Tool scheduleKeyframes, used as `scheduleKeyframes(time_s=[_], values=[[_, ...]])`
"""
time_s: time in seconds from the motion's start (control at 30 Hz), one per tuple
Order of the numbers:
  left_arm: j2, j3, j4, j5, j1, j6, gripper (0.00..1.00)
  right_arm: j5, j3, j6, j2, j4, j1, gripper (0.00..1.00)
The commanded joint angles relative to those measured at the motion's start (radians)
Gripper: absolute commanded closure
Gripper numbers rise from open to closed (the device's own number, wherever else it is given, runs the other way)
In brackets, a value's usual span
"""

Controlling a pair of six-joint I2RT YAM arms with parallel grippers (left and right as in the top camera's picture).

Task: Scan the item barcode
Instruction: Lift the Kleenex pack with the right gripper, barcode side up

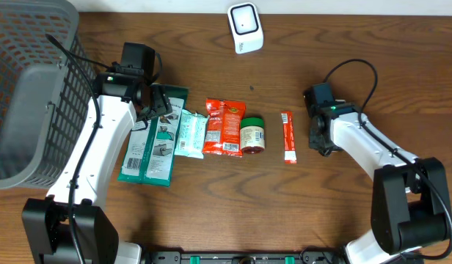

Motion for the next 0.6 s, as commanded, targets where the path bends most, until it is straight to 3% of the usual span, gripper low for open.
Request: scheduleKeyframes(time_s=[0.0, 0.2, 0.4, 0.57], values=[[0.002, -0.003, -0.003, -0.006, 0.0, 0.006, 0.16, -0.168, -0.003, 0.015, 0.001, 0.035, 0.018, 0.78], [0.002, -0.003, -0.003, -0.006, 0.0, 0.006, 0.16, -0.277, -0.003, 0.014, 0.001, 0.056, 0.019, 0.61], [0.002, -0.003, -0.003, -0.006, 0.0, 0.006, 0.16, -0.434, 0.021, -0.089, -0.007, 0.042, 0.018, 0.57], [0.002, -0.003, -0.003, -0.006, 0.0, 0.006, 0.16, -0.436, 0.086, -0.091, -0.041, -0.024, 0.018, 0.57]])
